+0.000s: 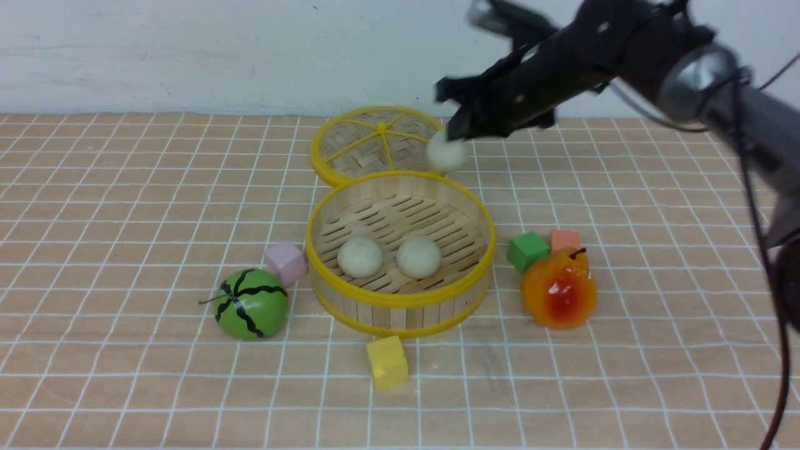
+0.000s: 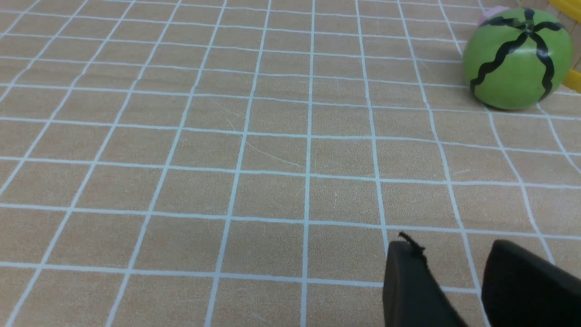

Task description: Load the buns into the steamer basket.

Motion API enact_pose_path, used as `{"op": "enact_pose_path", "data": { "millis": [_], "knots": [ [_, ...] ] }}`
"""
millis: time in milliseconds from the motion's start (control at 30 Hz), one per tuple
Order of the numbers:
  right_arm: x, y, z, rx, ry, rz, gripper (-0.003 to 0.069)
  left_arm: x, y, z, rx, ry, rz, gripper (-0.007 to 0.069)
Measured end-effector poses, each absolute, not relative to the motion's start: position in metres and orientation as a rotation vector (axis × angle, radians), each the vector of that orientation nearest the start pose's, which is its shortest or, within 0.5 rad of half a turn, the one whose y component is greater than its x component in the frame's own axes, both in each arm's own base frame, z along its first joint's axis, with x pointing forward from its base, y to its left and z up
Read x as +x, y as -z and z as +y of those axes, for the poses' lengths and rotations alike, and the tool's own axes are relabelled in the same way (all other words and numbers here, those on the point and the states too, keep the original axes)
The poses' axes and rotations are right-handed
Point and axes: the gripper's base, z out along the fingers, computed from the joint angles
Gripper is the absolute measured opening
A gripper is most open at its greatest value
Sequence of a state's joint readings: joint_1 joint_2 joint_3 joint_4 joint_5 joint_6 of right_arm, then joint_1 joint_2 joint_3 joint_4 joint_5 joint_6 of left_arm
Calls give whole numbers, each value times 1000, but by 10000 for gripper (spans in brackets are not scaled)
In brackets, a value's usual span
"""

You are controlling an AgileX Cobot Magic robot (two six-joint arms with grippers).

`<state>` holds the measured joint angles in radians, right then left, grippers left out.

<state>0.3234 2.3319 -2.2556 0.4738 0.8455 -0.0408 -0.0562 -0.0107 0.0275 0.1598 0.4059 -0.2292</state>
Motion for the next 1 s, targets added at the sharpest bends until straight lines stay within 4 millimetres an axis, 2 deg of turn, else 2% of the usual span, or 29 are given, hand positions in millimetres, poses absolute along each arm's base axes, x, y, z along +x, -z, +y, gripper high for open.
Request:
{"op": "enact_pose_path", "data": {
  "millis": [33, 133, 267, 400, 533, 567, 600, 733, 767, 800, 833, 900, 933, 967, 1000],
  "knots": [
    [497, -264, 201, -223, -704, 2392, 11, 52, -169, 3, -67, 34, 1900, 238],
    [498, -234, 215, -268, -671, 2449, 38, 52, -169, 3, -67, 34, 1900, 238],
    [500, -219, 216, -261, -619, 2481, 97, 52, -169, 3, -67, 34, 1900, 238],
    [502, -221, 213, -238, -612, 2466, 213, 52, -169, 3, -67, 34, 1900, 238],
    [499, -234, 208, -238, -618, 2469, 331, 52, -169, 3, -67, 34, 1900, 238],
    [494, -247, 202, -240, -622, 2475, 365, 52, -169, 3, -67, 34, 1900, 238],
    [494, -249, 200, -240, -624, 2480, 372, 52, -169, 3, -67, 34, 1900, 238],
    [468, -312, 165, -199, -624, 2434, 401, 52, -169, 3, -67, 34, 1900, 238],
    [467, -315, 163, -196, -623, 2430, 401, 52, -169, 3, -67, 34, 1900, 238],
    [450, -340, 146, -180, -609, 2407, 394, 52, -169, 3, -67, 34, 1900, 238],
    [450, -337, 144, -177, -606, 2418, 393, 52, -169, 3, -67, 34, 1900, 238],
    [406, -379, 113, -201, -523, 2379, 355, 52, -169, 3, -67, 34, 1900, 238],
    [406, -375, 112, -203, -514, 2393, 351, 52, -169, 3, -67, 34, 1900, 238],
    [376, -394, 99, -237, -440, 2376, 312, 52, -169, 3, -67, 34, 1900, 238],
    [351, -403, 91, -254, -391, 2371, 282, 52, -169, 3, -67, 34, 1900, 238]
  ]
}}
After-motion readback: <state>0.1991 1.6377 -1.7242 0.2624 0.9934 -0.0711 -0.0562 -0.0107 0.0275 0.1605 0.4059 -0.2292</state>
